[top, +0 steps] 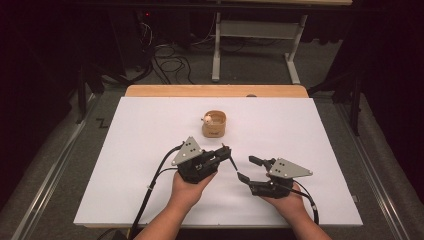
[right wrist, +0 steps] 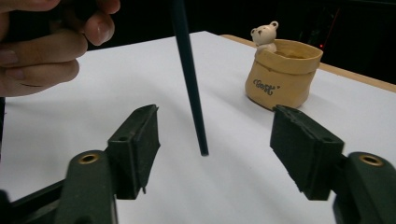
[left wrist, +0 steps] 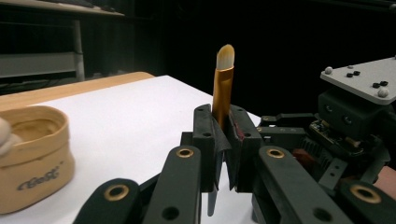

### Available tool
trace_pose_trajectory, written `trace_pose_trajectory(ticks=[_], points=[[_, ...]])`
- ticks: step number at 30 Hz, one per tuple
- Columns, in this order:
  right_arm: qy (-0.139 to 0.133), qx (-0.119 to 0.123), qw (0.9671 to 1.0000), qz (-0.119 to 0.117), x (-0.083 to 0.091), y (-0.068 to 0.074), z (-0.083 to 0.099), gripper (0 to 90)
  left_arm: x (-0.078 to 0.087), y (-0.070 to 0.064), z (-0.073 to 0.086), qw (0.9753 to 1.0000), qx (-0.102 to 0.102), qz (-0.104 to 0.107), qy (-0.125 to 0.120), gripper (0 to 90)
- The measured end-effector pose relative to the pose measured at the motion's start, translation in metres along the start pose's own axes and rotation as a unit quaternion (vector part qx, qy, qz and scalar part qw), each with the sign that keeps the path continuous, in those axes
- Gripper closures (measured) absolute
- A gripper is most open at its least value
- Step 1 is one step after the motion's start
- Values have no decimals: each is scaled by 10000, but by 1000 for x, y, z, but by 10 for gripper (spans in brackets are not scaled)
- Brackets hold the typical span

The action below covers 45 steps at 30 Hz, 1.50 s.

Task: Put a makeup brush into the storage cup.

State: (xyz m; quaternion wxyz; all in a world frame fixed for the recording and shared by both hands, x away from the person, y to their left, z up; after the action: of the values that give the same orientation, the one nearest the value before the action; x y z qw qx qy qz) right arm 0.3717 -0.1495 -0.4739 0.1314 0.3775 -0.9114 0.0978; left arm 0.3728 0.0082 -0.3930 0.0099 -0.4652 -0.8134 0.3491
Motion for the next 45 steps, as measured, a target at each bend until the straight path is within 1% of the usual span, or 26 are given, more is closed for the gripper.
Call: trace_pose_trajectory(ticks=[3, 4, 5, 6, 8, 10, 12, 14, 16, 21, 22, 23, 24, 27, 30, 32, 34, 35, 36, 41, 43, 44, 45], points=[[-66, -74, 9999, -11, 0, -3, -1, 281, 4, 3, -7, 9999, -92, -74, -19, 838], [-60, -128, 9999, 8, 1, -4, -1, 268, 5, 5, -9, 9998, -131, -108, -37, 837], [-67, -132, 9999, -2, 1, -5, -1, 250, 8, 7, -13, 9997, -162, -170, -66, 837], [-40, -180, 9998, 32, 2, -6, -1, 209, 9, 8, -14, 9997, -172, -182, -78, 837], [-23, -186, 9998, 56, 2, -8, 0, 147, 13, 11, -19, 9994, -211, -247, -153, 837], [-20, -313, 9995, 25, 3, -8, 0, 107, 15, 13, -22, 9992, -246, -276, -175, 837], [-69, -312, 9995, 71, 5, -10, 1, 62, 17, 14, -23, 9989, -304, -314, -185, 837], [-56, -341, 9993, 102, 6, -11, 3, 1, 17, 16, -23, 9987, -323, -347, -202, 837], [-22, -389, 9992, 127, 8, -13, 4, 2, 17, 18, -23, 9983, -374, -415, -191, 837], [-78, -404, 9990, 175, 15, -18, 6, 2, 15, 24, -27, 9973, -441, -541, -216, 838], [-69, -448, 9988, 192, 17, -19, 6, 2, 15, 26, -28, 9972, -448, -565, -219, 837], [-77, -441, 9988, 179, 18, -20, 6, 2, 14, 28, -29, 9968, -468, -602, -220, 837], [-65, -429, 9988, 215, 20, -21, 7, 2, 14, 29, -30, 9966, -489, -623, -213, 837], [-17, -414, 9988, 243, 24, -25, 9, 2, 12, 34, -32, 9961, -488, -697, -229, 837], [53, -427, 9987, 284, 29, -31, 12, 2, 11, 37, -33, 9957, -513, -739, -230, 837], [56, -395, 9987, 319, 31, -33, 13, 2, 10, 37, -35, 9956, -525, -747, -220, 837], [48, -421, 9985, 351, 33, -35, 13, 2, 9, 37, -36, 9954, -527, -757, -244, 837], [30, -441, 9984, 364, 33, -36, 13, 2, 8, 38, -36, 9953, -568, -765, -199, 837], [32, -447, 9983, 385, 34, -37, 13, 2, 8, 37, -36, 9952, -570, -771, -214, 837], [33, -417, 9984, 374, 34, -38, 14, 2, 2, 39, -40, 9946, -616, -806, -219, 837], [46, -400, 9985, 381, 34, -37, 14, 2, -1, 40, -42, 9944, -602, -828, -260, 837], [32, -382, 9986, 378, 35, -37, 14, 2, -2, 41, -43, 9942, -626, -838, -237, 838], [16, -386, 9986, 358, 35, -37, 14, 2, -4, 41, -44, 9943, -598, -842, -278, 838]])
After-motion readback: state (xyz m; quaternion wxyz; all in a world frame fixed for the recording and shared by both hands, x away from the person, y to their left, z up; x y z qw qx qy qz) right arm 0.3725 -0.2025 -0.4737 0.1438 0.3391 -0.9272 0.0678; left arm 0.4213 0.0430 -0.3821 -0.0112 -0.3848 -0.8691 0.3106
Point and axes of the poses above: each handheld gripper's, and its own axes: x roughly backward along the jaws, z roughly out of its underside, y roughly to its left, the point moved 5 cm from there along -x, roughly forward along the jaws, and after that the axes turned 10 degrees about z, right-handed, at the moved point
